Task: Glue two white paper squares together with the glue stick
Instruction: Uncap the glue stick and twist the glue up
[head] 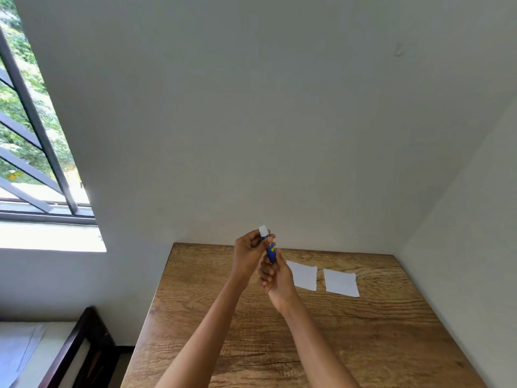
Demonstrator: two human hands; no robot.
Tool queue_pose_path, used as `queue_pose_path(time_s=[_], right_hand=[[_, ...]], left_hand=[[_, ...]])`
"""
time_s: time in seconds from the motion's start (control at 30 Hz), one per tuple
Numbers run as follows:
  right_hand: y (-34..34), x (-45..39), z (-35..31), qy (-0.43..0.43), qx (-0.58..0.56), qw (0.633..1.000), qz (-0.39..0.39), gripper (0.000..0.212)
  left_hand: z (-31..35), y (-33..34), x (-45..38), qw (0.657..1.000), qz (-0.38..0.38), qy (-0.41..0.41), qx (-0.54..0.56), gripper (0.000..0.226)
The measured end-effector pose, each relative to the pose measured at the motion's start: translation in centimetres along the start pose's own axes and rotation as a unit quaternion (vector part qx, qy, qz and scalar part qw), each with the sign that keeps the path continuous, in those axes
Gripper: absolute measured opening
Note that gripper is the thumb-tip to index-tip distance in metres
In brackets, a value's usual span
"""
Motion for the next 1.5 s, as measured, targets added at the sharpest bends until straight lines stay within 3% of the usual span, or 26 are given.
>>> queue_pose_path(time_s=[0.1,0.23,0.43,0.6,0.77,1.13,1.4,1.5], right_hand=[[-0.3,0.0,0.2,0.006,0.004,1.000,0.016,0.048],[-0.2,0.2,0.1,-0.009,0.001,1.000,0.011,0.035],[-1.5,0.1,-0.1,0.018,0.013,0.999,0.034,0.050],[-1.8,0.2,-0.4,-0.017,0.036,0.999,0.022,0.034],[-3.1,-0.3,-0.2,0.020,0.062,0.997,0.043,0.047],[-3.7,-0.4,-0.4,-0.043,0.071,0.996,0.020,0.036],[-5.7,-0.9,0.1,-0.003,-0.073,0.997,0.027,0.051],[-6.0,-1.0,0.2,-0.002,-0.052,0.998,0.038,0.042]], left_hand=[[-0.4,0.3,0.2,1.000,0.000,-0.004,0.019,0.016],[-0.6,0.1,0.2,0.999,0.019,-0.008,0.025,0.015],[-1.0,1.2,0.2,1.000,-0.002,-0.005,0.009,0.015],[-1.6,0.8,0.0,0.999,0.028,-0.008,0.023,0.016],[-2.4,1.5,0.1,1.000,0.011,-0.015,0.017,0.017],[-4.1,2.8,0.3,0.999,0.021,-0.038,0.028,0.012],[-4.5,4.6,-0.4,0.999,-0.027,-0.045,0.006,0.018],[-4.4,4.7,-0.6,0.999,-0.015,-0.041,0.008,0.018]])
Point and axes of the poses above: each hand's wrist, its own x-axis away from the middle knuckle, its own y-axis out of the palm, z = x × y, the point moved 9 cm from there along -x, towards the middle knuckle
